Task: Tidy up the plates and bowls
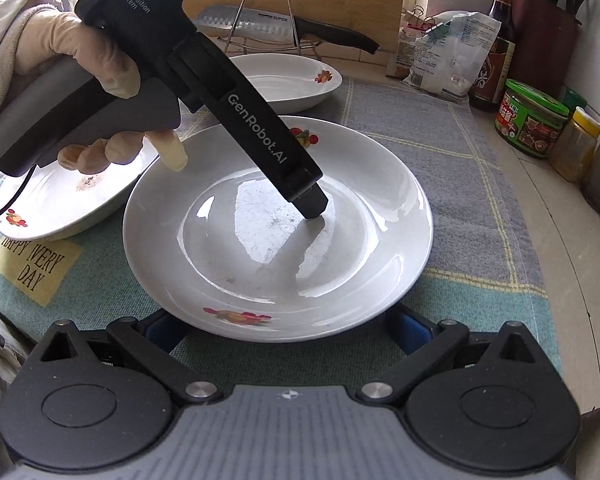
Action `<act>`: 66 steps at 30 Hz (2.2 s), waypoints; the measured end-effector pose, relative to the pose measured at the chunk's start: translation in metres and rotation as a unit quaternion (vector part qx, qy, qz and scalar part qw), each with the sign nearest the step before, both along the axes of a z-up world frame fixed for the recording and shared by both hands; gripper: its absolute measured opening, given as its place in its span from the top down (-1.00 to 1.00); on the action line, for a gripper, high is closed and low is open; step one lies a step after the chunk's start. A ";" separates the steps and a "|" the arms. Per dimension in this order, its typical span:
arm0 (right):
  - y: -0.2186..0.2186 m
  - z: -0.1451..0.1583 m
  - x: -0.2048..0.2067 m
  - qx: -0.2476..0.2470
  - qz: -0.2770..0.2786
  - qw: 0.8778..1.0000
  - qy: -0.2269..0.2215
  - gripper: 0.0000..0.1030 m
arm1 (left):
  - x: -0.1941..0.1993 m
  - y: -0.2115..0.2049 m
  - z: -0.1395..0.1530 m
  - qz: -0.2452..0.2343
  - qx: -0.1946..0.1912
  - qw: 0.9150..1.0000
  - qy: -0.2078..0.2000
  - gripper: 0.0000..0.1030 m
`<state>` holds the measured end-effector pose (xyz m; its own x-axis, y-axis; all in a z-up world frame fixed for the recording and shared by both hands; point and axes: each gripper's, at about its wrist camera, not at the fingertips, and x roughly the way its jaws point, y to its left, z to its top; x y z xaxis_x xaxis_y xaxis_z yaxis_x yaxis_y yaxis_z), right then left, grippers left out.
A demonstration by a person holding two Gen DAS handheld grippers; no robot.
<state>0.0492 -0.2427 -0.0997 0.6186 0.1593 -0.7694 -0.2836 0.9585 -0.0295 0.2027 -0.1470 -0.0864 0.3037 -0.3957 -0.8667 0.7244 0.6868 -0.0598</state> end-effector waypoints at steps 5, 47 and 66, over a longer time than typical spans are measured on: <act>-0.001 0.000 -0.003 0.003 -0.002 1.000 -0.009 -1.00 | 0.002 -0.001 0.001 0.000 0.006 1.000 0.006 -1.00; -0.006 -0.003 -0.003 0.019 0.048 0.998 -0.043 -1.00 | 0.048 -0.006 0.009 -0.121 0.023 0.974 0.189 -0.74; -0.010 0.004 0.005 0.008 0.048 0.999 -0.016 -1.00 | 0.047 -0.008 0.014 -0.126 0.014 0.975 0.183 -0.69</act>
